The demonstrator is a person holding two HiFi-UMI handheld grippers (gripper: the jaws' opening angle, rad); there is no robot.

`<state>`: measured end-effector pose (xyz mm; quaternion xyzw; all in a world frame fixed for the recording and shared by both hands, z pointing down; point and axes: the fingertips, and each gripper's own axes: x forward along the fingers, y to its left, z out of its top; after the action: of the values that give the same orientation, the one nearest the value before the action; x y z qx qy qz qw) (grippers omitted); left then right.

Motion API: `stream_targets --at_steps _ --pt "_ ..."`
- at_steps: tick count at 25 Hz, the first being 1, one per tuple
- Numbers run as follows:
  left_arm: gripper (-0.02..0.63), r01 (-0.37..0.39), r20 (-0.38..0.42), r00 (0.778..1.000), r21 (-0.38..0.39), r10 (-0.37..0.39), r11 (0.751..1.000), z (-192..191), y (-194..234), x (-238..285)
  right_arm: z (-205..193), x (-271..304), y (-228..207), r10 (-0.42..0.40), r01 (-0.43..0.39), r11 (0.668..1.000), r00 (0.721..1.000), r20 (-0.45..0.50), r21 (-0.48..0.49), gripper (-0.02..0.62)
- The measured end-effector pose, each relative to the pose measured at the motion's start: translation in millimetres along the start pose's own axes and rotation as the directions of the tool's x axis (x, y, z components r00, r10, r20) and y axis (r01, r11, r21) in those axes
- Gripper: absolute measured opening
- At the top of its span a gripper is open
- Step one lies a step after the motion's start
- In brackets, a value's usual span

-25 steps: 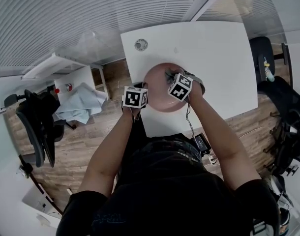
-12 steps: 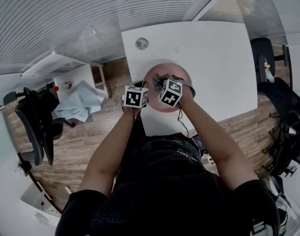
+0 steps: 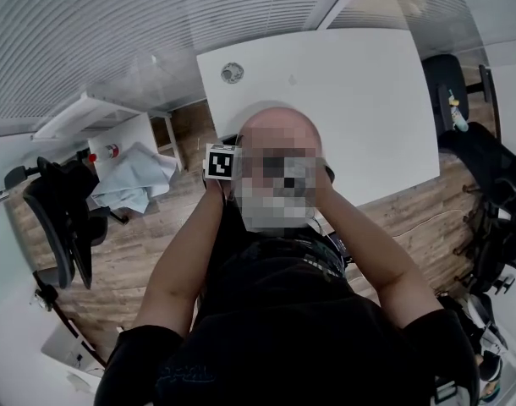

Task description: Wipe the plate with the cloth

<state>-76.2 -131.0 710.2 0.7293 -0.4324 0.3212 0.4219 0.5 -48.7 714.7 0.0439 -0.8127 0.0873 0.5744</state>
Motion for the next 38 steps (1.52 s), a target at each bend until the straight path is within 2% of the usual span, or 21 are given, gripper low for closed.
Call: stream_targets --at_steps 7,16,21,25,31,38 --pt "0.043 -0.004 0.001 1.000 0.008 0.004 1.000 0.8 -0.9 -0.9 -42.2 -13.5 7.4 0.030 -0.030 1.000 0.995 -0.098 0.008 0.043" --pt "0.043 0.008 -0.001 1.000 -0.005 -0.008 1.000 -2.7 -2.6 -0.5 -68.3 -25.0 -59.3 -0.083 0.096 0.993 0.980 -0.178 0.064 0.043" --pt "0.043 0.020 0.010 1.000 -0.005 -0.020 1.000 -2.4 -2.8 -0.5 -57.0 -25.0 -97.2 -0.161 0.182 0.978 0.971 -0.178 0.105 0.043" --pt "0.043 0.019 0.011 1.000 -0.007 -0.018 1.000 -3.0 -3.2 -0.4 -37.0 -20.3 -113.8 -0.209 0.225 0.970 0.966 -0.152 0.095 0.043" --pt "0.043 0.015 0.017 1.000 -0.016 -0.015 1.000 -2.2 -2.9 0.1 -3.5 -10.9 -111.5 -0.222 0.229 0.970 0.971 -0.085 0.079 0.041" --pt "0.043 0.011 0.022 1.000 -0.023 -0.011 1.000 -2.5 -2.4 0.1 19.2 0.6 -85.8 -0.188 0.189 0.981 0.982 -0.030 0.034 0.041"
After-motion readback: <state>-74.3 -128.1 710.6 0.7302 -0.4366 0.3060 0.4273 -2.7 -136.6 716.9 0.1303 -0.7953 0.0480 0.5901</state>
